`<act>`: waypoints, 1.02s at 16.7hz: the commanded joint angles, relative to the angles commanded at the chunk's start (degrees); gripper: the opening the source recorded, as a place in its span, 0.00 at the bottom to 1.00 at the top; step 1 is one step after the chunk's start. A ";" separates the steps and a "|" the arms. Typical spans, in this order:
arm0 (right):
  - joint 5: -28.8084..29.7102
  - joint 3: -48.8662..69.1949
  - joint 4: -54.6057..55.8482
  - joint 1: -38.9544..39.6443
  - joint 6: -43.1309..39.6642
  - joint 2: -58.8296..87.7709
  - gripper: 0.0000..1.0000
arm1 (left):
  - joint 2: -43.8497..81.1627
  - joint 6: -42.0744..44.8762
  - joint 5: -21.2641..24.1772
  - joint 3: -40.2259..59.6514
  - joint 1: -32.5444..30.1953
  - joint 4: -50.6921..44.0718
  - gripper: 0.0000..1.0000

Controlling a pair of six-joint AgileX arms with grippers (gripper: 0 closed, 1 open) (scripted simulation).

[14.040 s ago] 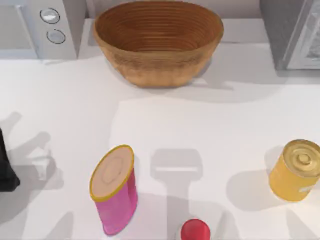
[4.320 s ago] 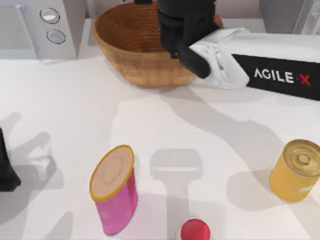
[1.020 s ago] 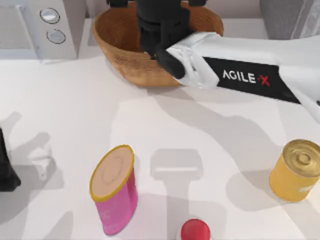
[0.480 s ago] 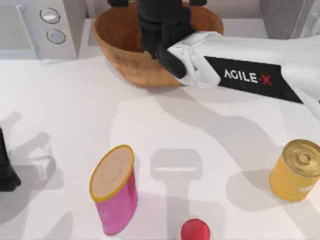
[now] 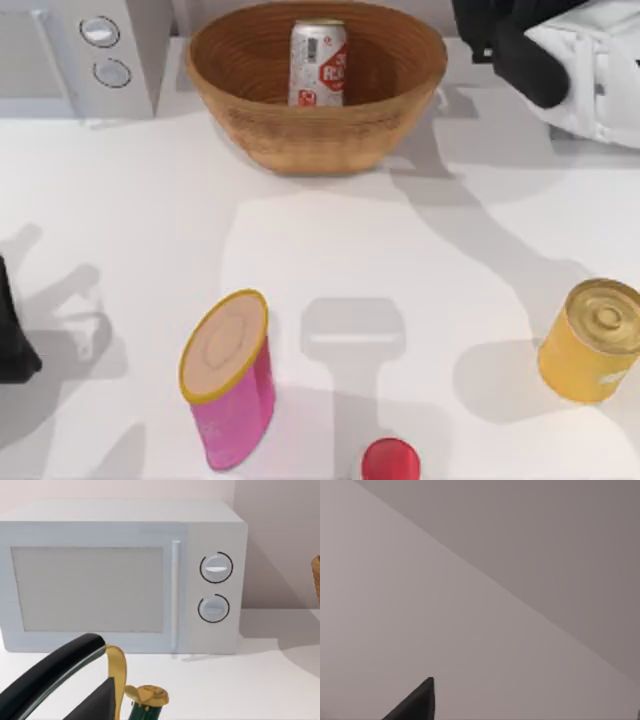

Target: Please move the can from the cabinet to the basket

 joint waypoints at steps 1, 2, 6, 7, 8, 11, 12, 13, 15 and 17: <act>-1.66 -4.35 -1.24 -1.66 -0.07 -5.86 1.00 | 0.00 0.00 0.00 0.00 0.00 0.00 1.00; -3.42 -8.95 -2.57 -3.42 -0.14 -12.17 1.00 | 0.00 0.00 0.00 0.00 0.00 0.00 1.00; -11.20 -28.77 -8.39 -11.11 -0.39 -40.31 1.00 | 0.00 0.00 0.00 0.00 0.00 0.00 1.00; -13.25 -33.94 -9.89 -13.10 -0.44 -47.63 1.00 | 0.00 0.00 0.00 0.00 0.00 0.00 1.00; -15.29 -39.12 -11.39 -15.08 -0.47 -54.86 1.00 | 0.00 0.00 0.00 0.00 0.00 0.00 1.00; -21.28 -54.28 -15.70 -20.82 -0.54 -74.88 1.00 | 0.00 0.00 0.00 0.00 0.00 0.00 1.00; -23.16 -58.97 -17.03 -22.61 -0.55 -80.65 1.00 | 0.00 0.00 0.00 0.00 0.00 0.00 1.00; -24.94 -63.38 -18.29 -24.30 -0.56 -85.84 1.00 | 0.00 0.00 0.00 0.00 0.00 0.00 1.00; -28.12 -71.08 -20.52 -27.32 -0.57 -94.44 1.00 | 0.00 0.00 0.00 0.00 0.00 0.00 1.00; -30.64 -76.94 -22.29 -29.70 -0.57 -100.63 1.00 | 0.00 0.00 0.00 0.00 0.00 0.00 1.00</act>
